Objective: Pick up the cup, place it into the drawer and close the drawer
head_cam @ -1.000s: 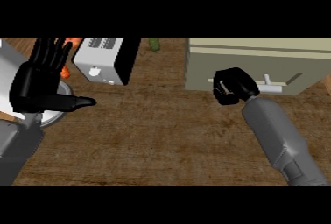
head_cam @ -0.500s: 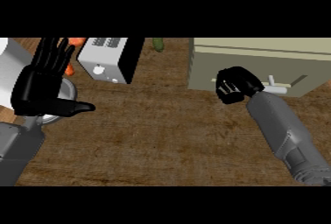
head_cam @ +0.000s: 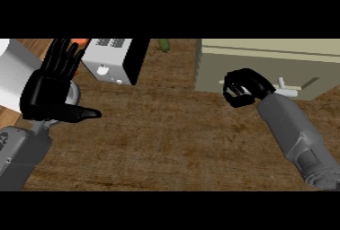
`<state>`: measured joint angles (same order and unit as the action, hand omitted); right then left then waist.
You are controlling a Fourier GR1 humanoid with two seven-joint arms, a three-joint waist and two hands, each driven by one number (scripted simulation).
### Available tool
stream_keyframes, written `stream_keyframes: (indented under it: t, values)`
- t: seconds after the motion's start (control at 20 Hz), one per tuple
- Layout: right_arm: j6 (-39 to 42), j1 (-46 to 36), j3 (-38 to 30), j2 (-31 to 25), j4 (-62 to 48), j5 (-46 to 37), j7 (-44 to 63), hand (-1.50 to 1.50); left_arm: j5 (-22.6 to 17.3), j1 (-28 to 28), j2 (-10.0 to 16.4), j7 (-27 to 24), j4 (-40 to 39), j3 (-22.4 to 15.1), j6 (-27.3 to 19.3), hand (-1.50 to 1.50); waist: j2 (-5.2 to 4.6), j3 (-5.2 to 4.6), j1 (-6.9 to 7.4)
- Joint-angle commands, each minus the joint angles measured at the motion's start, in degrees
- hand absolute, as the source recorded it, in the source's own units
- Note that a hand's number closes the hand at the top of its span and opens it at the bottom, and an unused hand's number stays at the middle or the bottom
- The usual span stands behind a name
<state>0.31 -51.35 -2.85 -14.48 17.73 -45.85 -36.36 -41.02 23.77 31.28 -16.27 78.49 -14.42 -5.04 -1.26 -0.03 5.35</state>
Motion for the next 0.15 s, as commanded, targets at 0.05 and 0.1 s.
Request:
stream_keyframes:
  t: [0.05, 0.1]
  values:
    - [-2.78, -5.82, -4.44, -5.63, -2.93, 1.71, 6.99, 1.50, 0.56, -0.47, -0.59, -0.03, -0.09, -0.94, 0.73, -1.50, -1.68, 0.27, 1.44]
    - [-3.55, -4.41, -4.63, -5.77, -2.94, 1.93, 5.13, 1.50, 0.75, -0.43, -0.57, -1.13, -0.39, -0.59, 1.20, -1.50, -2.09, 0.31, 1.58]
